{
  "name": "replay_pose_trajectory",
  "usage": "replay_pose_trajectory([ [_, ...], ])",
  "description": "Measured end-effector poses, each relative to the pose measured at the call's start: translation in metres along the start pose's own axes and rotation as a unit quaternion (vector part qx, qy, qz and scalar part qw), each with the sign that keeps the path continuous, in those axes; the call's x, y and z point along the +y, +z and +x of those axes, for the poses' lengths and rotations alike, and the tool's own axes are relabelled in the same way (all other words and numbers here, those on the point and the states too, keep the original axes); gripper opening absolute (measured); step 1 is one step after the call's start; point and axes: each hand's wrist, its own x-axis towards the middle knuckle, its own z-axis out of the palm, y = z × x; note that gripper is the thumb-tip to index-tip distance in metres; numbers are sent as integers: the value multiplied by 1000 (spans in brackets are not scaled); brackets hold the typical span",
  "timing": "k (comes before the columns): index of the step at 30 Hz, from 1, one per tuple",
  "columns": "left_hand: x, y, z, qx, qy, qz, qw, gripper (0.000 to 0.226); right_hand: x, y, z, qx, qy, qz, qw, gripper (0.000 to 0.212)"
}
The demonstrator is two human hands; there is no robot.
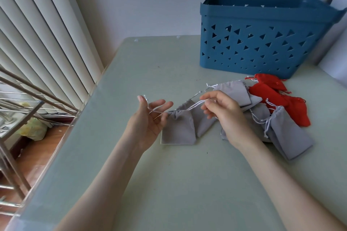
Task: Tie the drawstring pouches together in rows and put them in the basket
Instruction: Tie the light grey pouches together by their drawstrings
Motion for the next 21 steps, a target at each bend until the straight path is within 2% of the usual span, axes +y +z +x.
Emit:
replay_pose_trajectory([
  [2,-2,2,0,-18,5,3,1000,58,-1,-2,-1,-6,-11,7,1000,25],
  [6,-6,2,-4,-53,41,123,990,21,-4,-3,-2,-35,-43,10,998,20],
  [10,-3,2,-21,-103,21,212,972,26,-15,-9,-4,-125,-81,72,986,18],
  [13,-3,4,-33,-136,-41,249,958,28,-23,-14,-8,-201,-78,102,971,13],
  [18,-13,11,-37,-199,-85,395,893,27,-18,-4,-7,-240,-40,-5,970,13],
  [21,-14,15,-39,-258,-86,433,859,23,-13,5,-7,-236,-29,-34,971,14],
])
